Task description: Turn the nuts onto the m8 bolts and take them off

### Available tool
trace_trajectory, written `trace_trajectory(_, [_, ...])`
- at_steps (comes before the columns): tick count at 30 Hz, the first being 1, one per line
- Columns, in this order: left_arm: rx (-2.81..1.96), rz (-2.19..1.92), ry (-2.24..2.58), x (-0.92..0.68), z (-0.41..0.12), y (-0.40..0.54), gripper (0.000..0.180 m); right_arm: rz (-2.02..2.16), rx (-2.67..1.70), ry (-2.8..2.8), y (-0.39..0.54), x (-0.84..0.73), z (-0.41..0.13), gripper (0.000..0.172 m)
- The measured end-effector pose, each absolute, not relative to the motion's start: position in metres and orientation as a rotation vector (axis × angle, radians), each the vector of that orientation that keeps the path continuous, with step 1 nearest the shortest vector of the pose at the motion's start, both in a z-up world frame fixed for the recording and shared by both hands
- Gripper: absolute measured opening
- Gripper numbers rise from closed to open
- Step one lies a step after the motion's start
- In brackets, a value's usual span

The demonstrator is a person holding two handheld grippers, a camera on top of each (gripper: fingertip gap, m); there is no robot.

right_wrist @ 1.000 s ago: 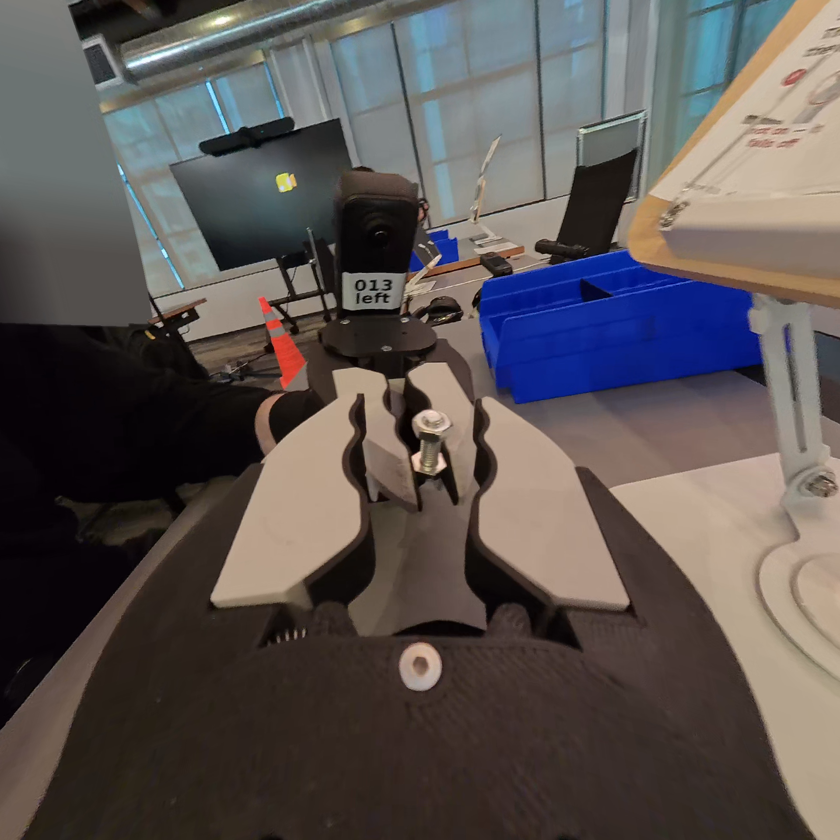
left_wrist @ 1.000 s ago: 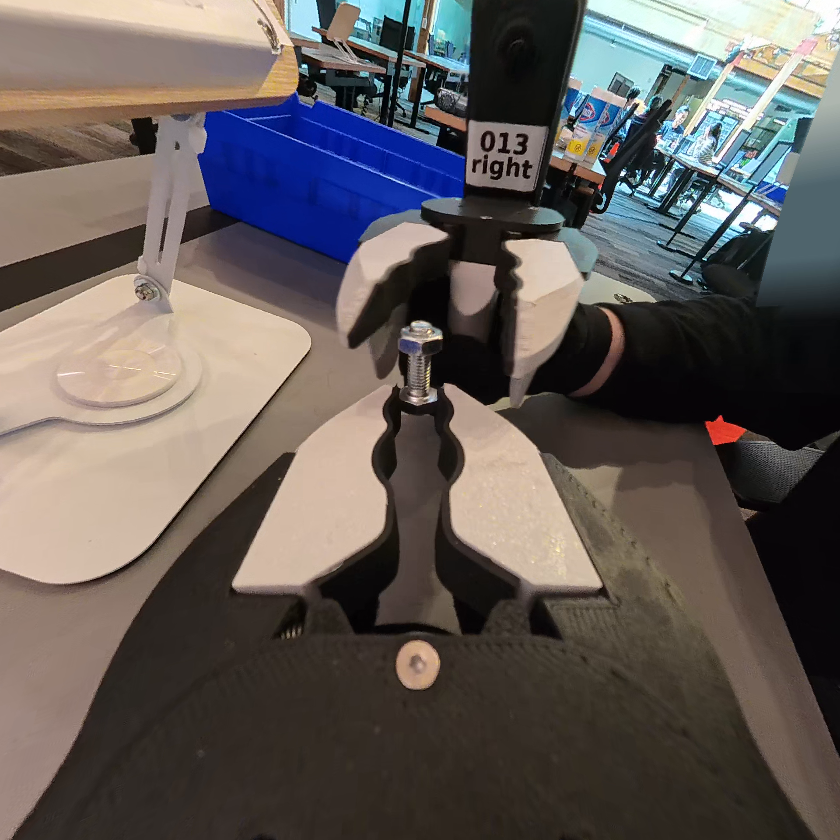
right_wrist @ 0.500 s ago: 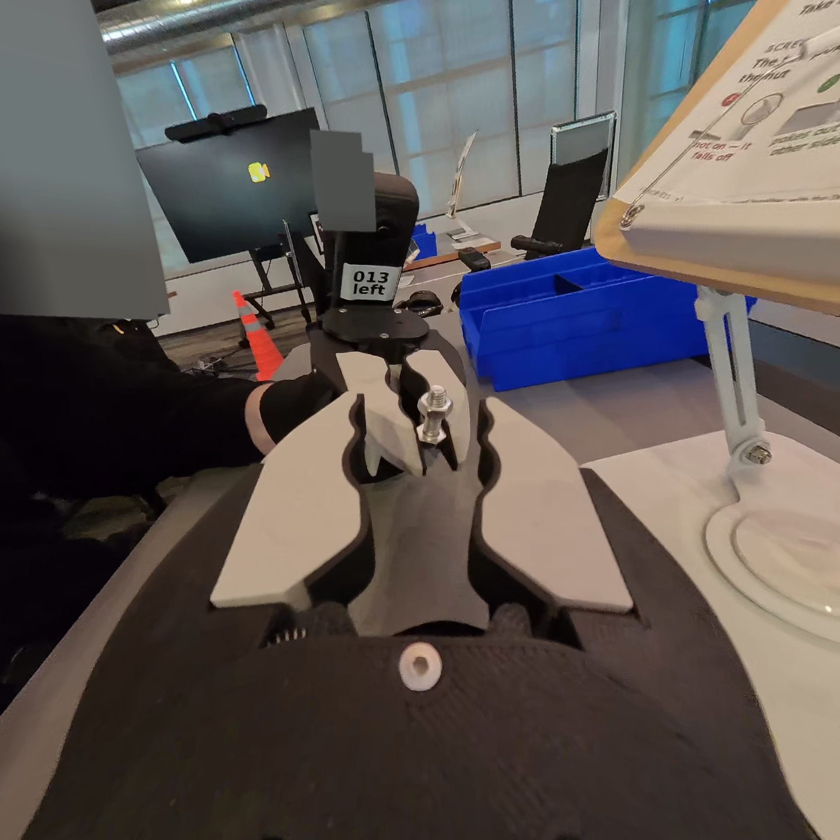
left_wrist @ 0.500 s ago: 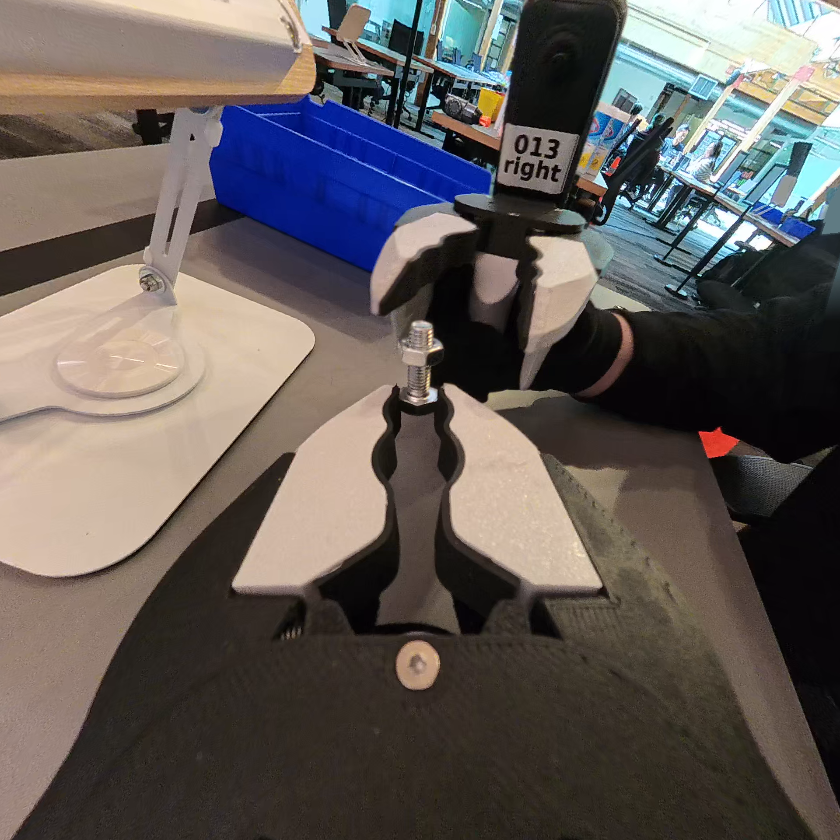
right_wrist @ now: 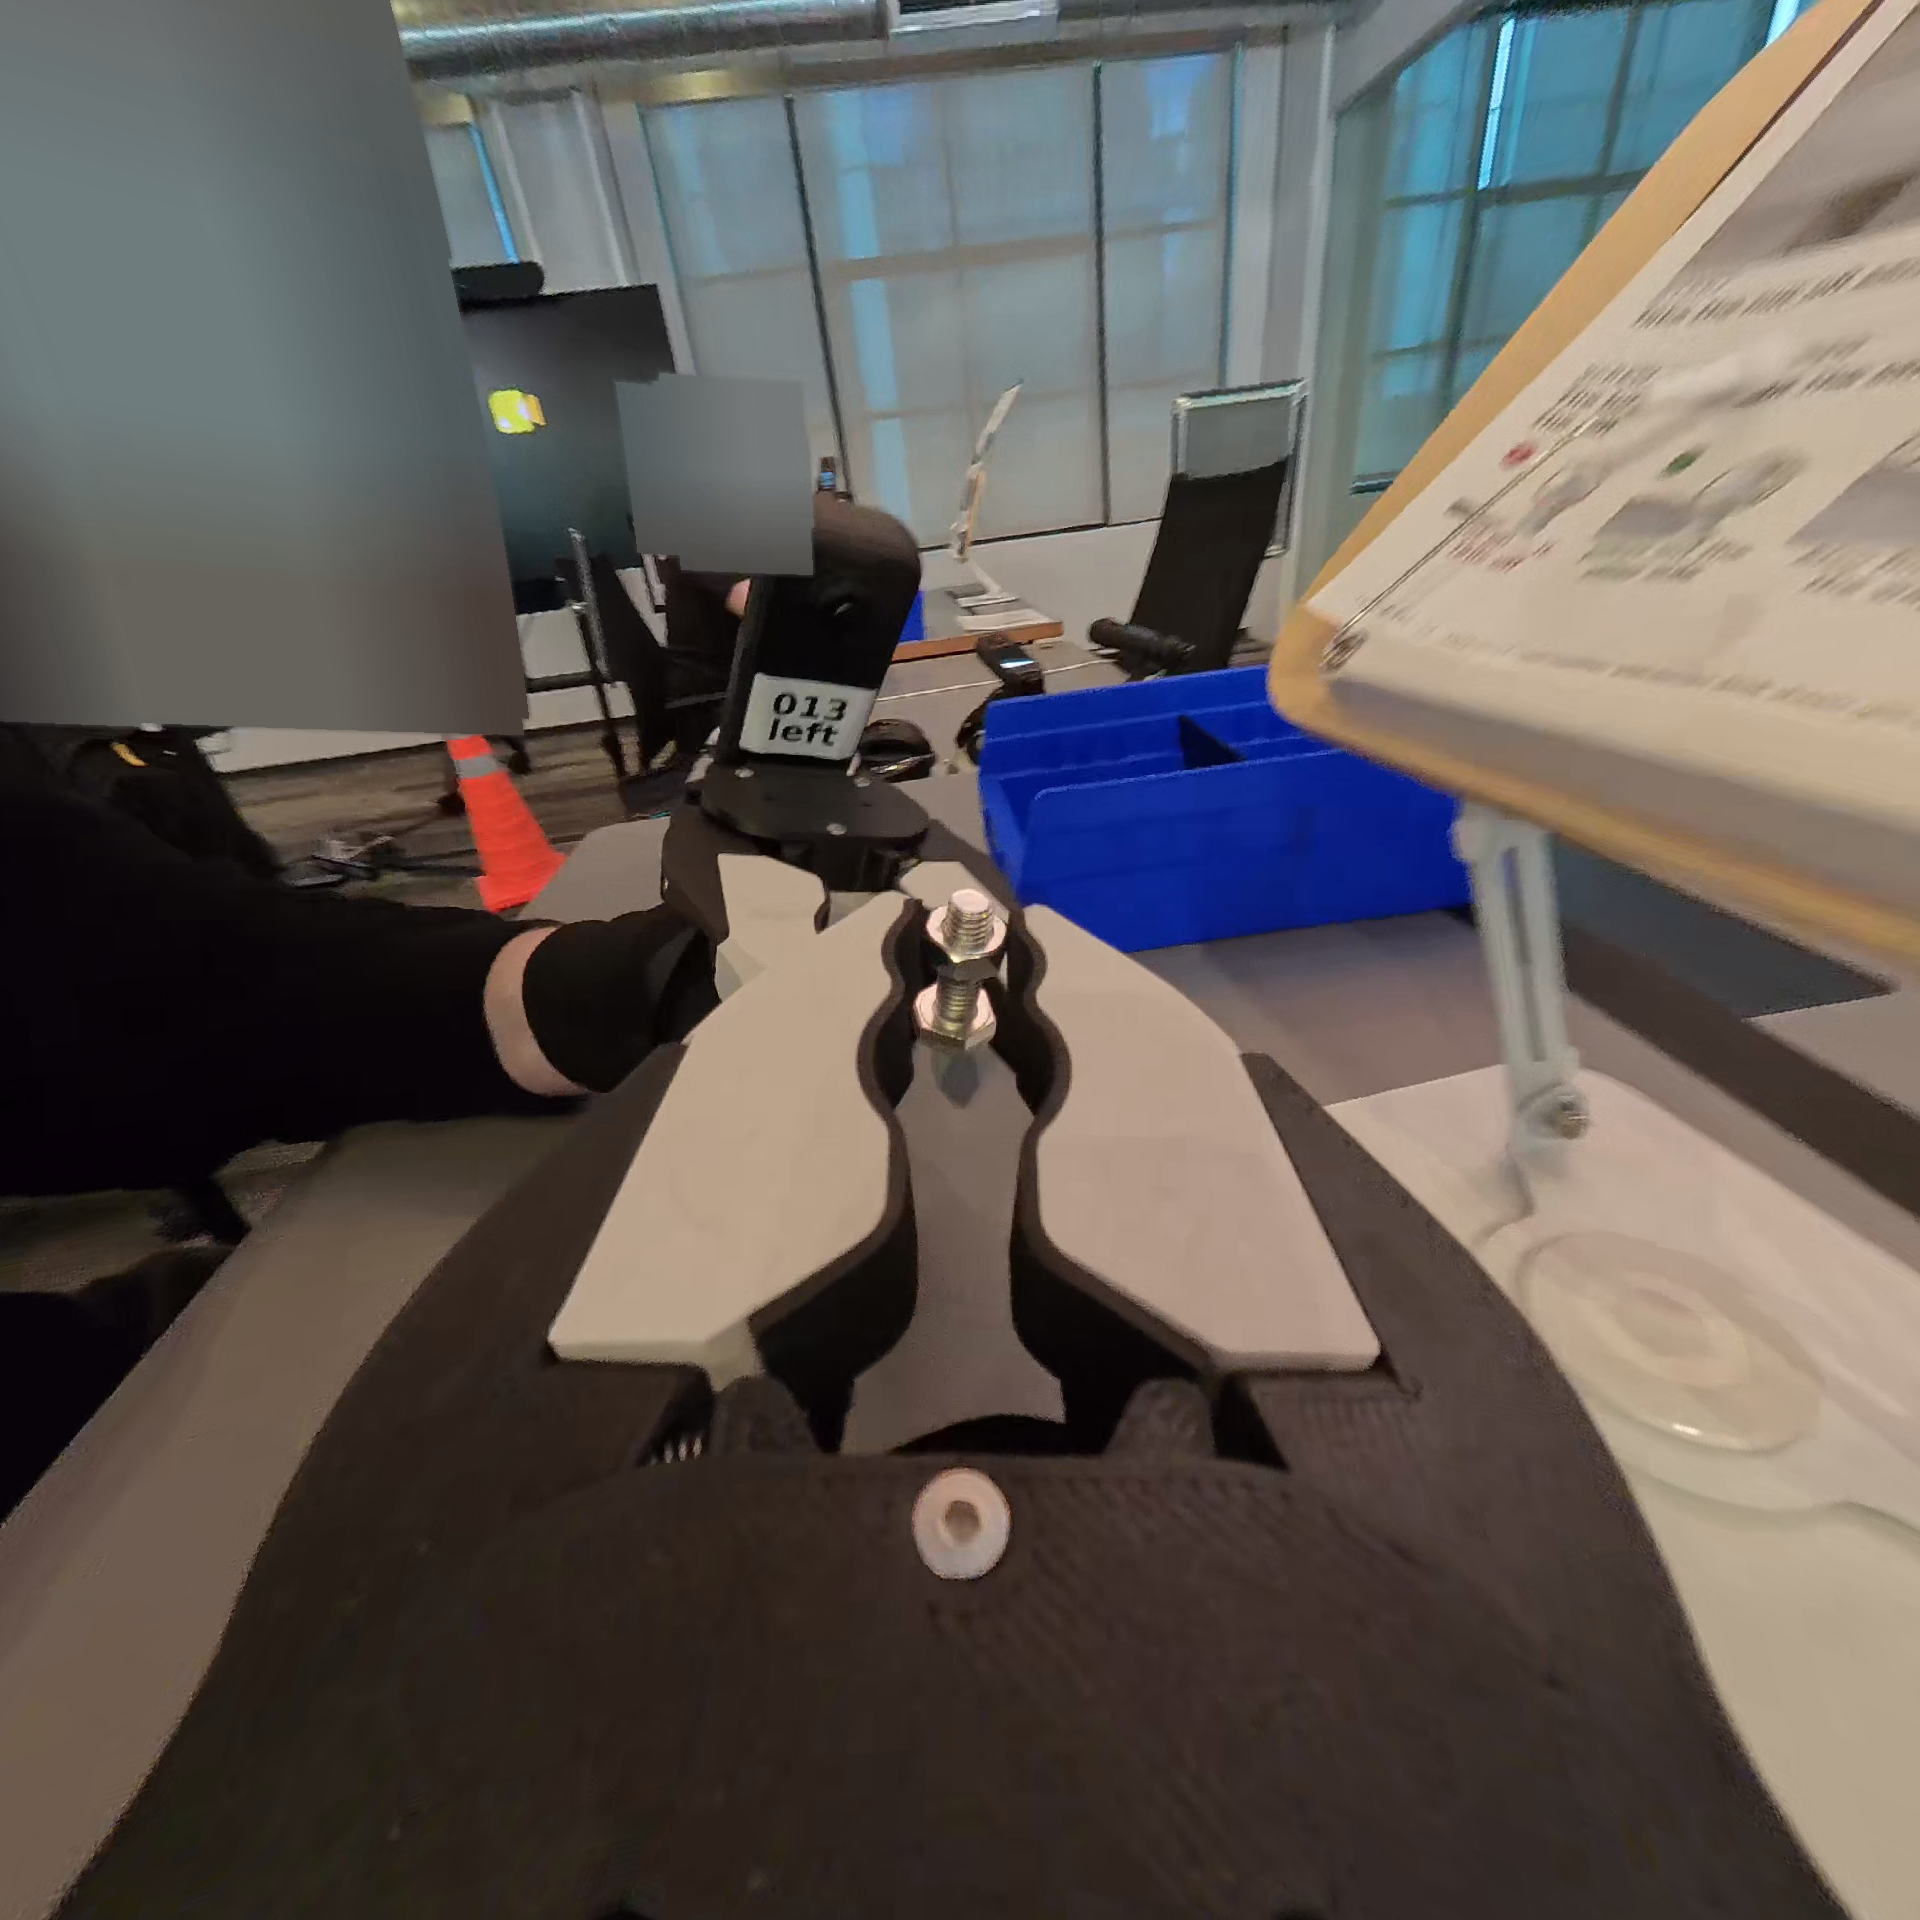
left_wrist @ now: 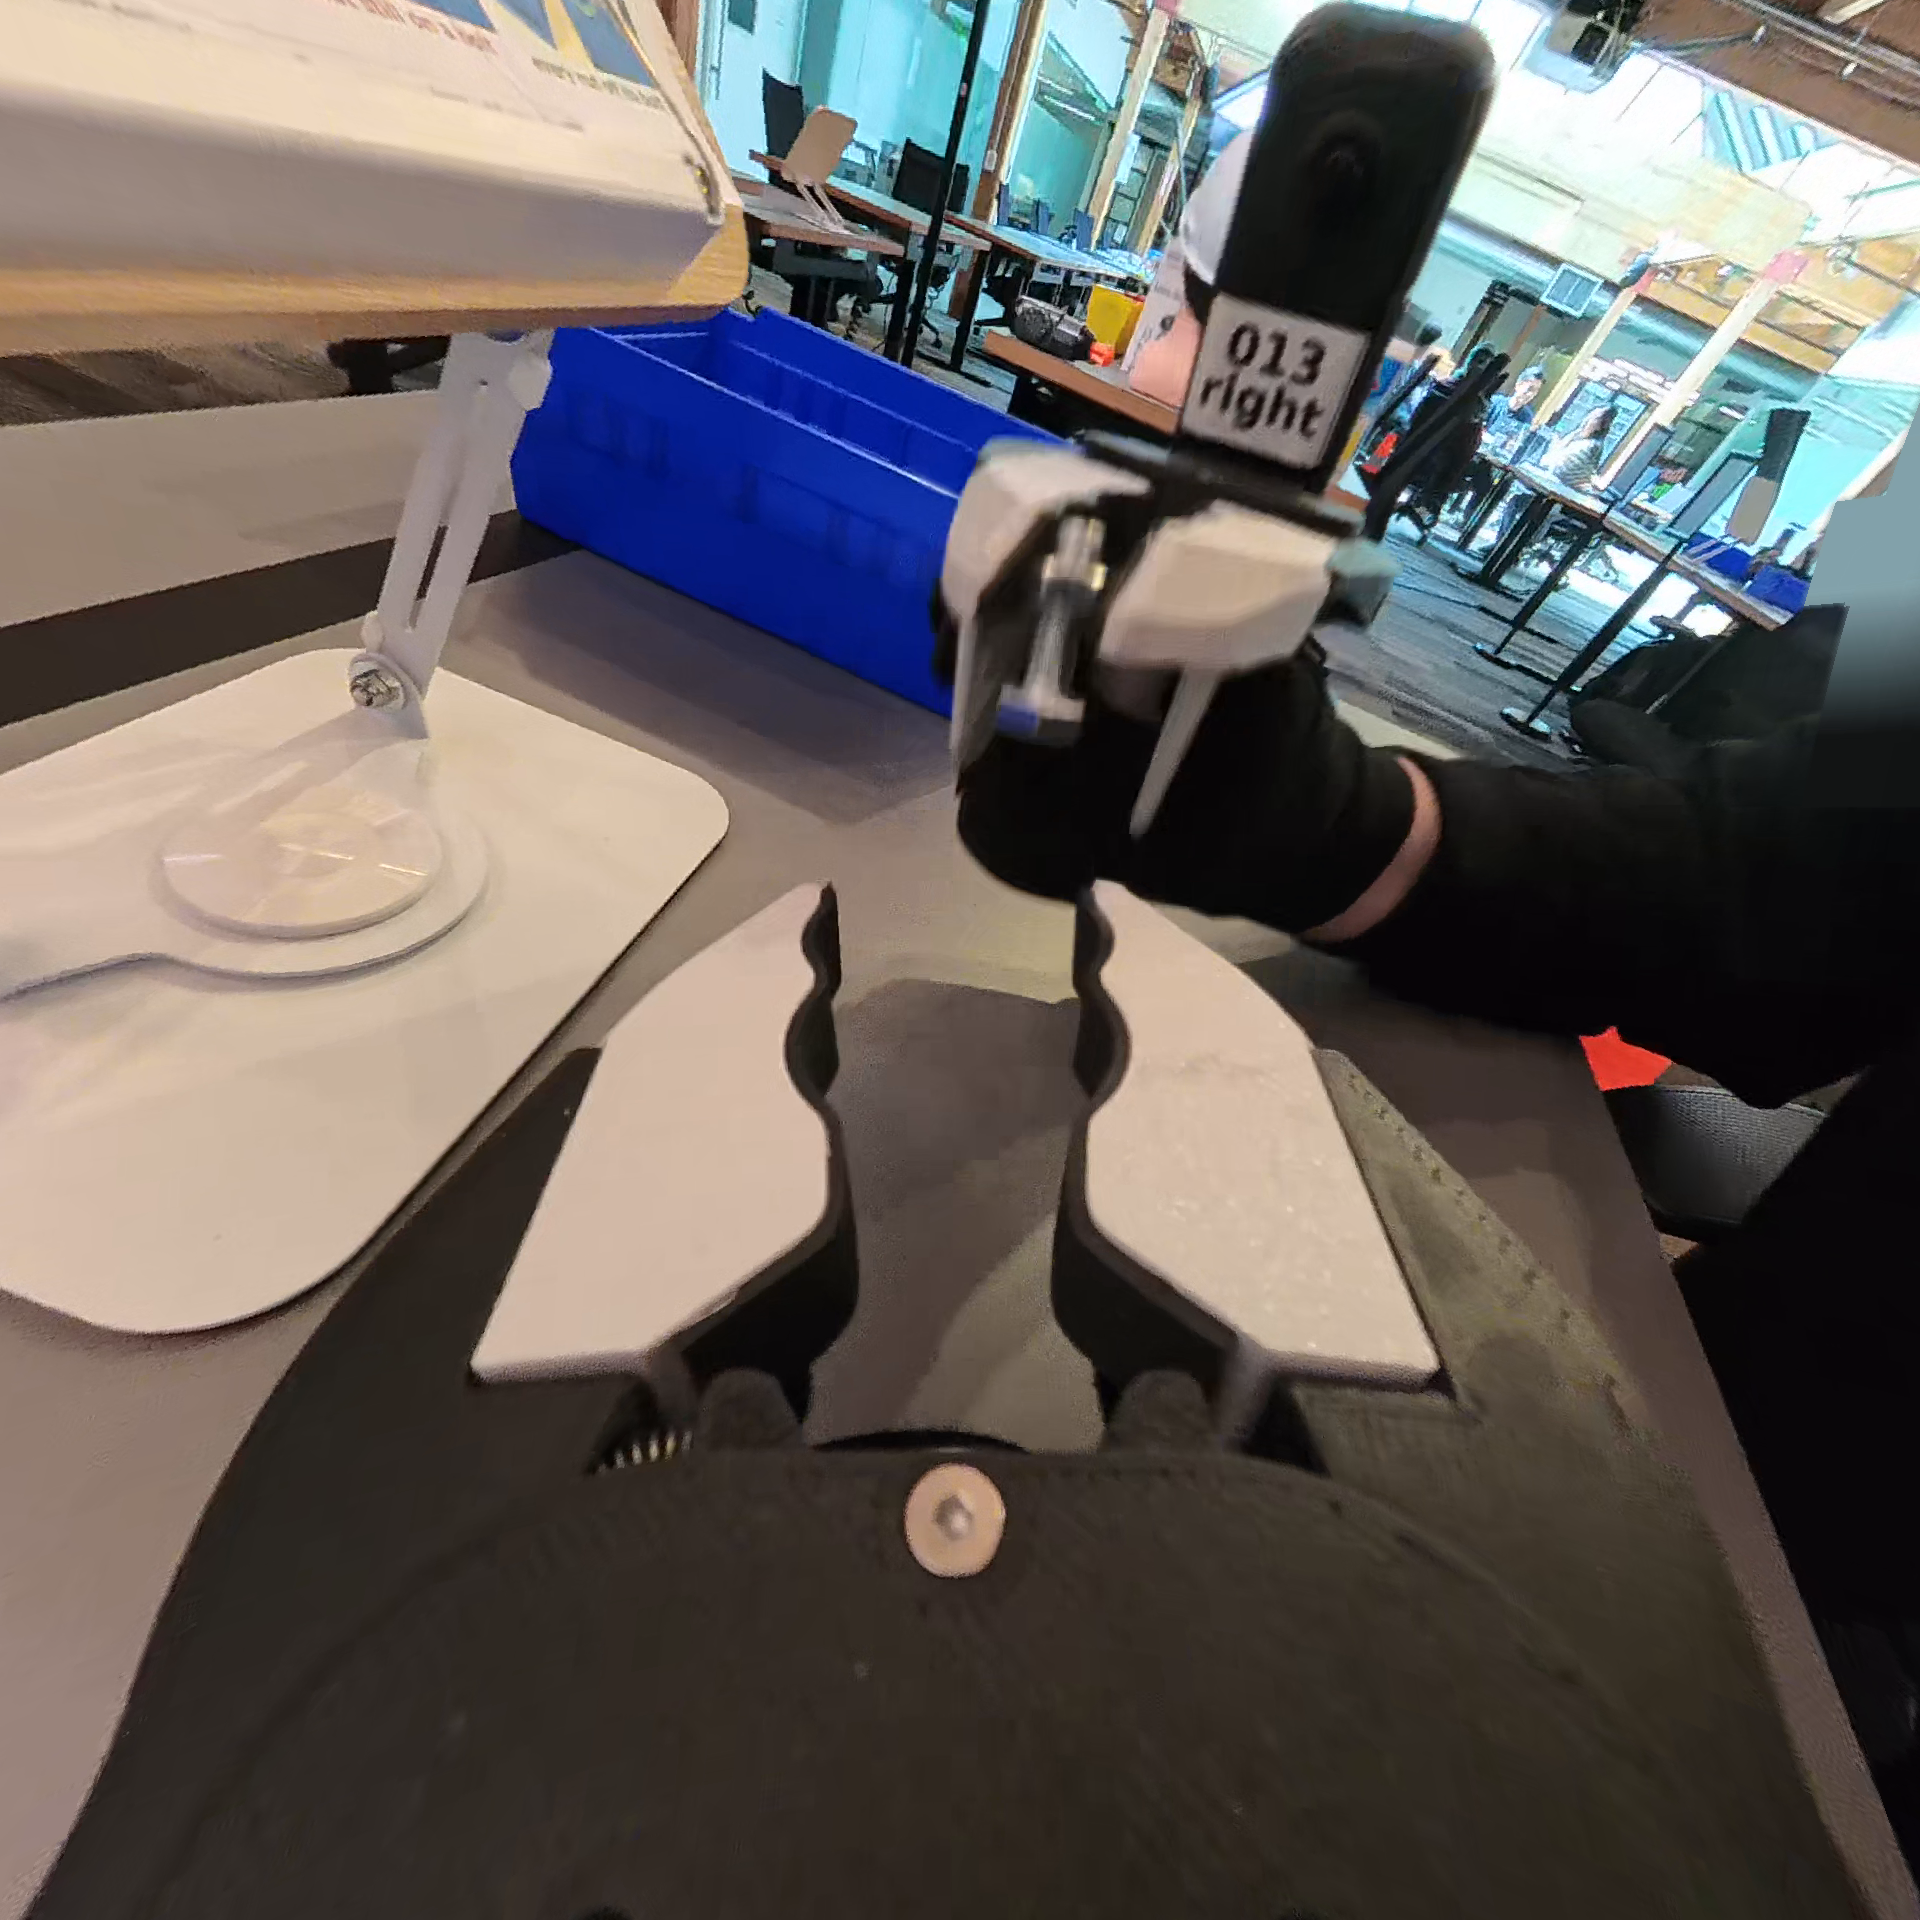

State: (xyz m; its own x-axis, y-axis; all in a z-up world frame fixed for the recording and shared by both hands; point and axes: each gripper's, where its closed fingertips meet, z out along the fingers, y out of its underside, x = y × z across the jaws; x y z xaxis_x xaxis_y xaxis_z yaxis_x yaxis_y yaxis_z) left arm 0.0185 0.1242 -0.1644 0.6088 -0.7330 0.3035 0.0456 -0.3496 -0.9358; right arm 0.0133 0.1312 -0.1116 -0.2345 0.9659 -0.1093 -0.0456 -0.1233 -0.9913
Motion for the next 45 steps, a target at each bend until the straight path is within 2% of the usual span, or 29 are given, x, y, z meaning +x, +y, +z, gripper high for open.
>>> trace_trajectory(1, [-1.751,-0.907,0.565,0.017,-0.164,0.123,0.04,1.461,-1.124,-1.261,0.138,0.021,-0.103,0.015])
trace_trajectory(2, [-1.75,-0.905,0.568,0.016,-0.164,0.123,0.029,1.406,-1.118,-1.246,0.147,0.031,-0.093,0.015])
trace_trajectory(3, [-1.746,-0.889,0.588,0.015,-0.165,0.122,0.004,1.334,-1.127,-1.229,0.158,0.043,-0.084,0.015])
trace_trajectory(10, [-1.806,-0.768,0.64,0.015,-0.176,0.123,0.0,0.801,-1.257,-0.94,0.272,0.165,-0.022,0.015])
trace_trajectory(14, [-1.822,-0.735,0.648,0.017,-0.181,0.125,0.0,0.476,-1.49,-0.847,0.344,0.227,-0.055,0.015])
trace_trajectory(17, [-1.81,-0.755,0.628,0.014,-0.179,0.125,0.0,0.371,-1.739,-0.819,0.384,0.257,-0.107,0.015])
trace_trajectory(22, [-1.823,-0.745,0.603,0.009,-0.183,0.129,0.0,0.214,-2.094,-0.939,0.404,0.267,-0.19,0.016])
trace_trajectory(29, [-1.836,-0.737,0.611,0.009,-0.187,0.13,0.0,0.112,-2.36,-1.005,0.407,0.277,-0.246,0.017])
trace_trajectory(32, [-1.83,-0.74,0.601,0.007,-0.186,0.131,0.0,0.03,-2.326,-1.002,0.413,0.278,-0.241,0.045])
trace_trajectory(33, [-1.823,-0.729,0.6,0.005,-0.184,0.131,0.006,0.019,-2.306,-0.989,0.414,0.279,-0.236,0.047])
trace_trajectory(37, [-1.793,-0.592,0.56,-0.022,-0.16,0.13,0.016,-0.011,-2.124,-0.946,0.411,0.273,-0.186,0.039])
trace_trajectory(41, [-1.788,-0.25,0.415,-0.112,-0.116,0.133,0.019,0.088,-1.895,-0.942,0.38,0.249,-0.13,0.03])
trace_trajectory(45, [-1.984,-0.051,0.278,-0.212,-0.099,0.155,0.023,0.264,-1.717,-0.992,0.331,0.217,-0.104,0.02])
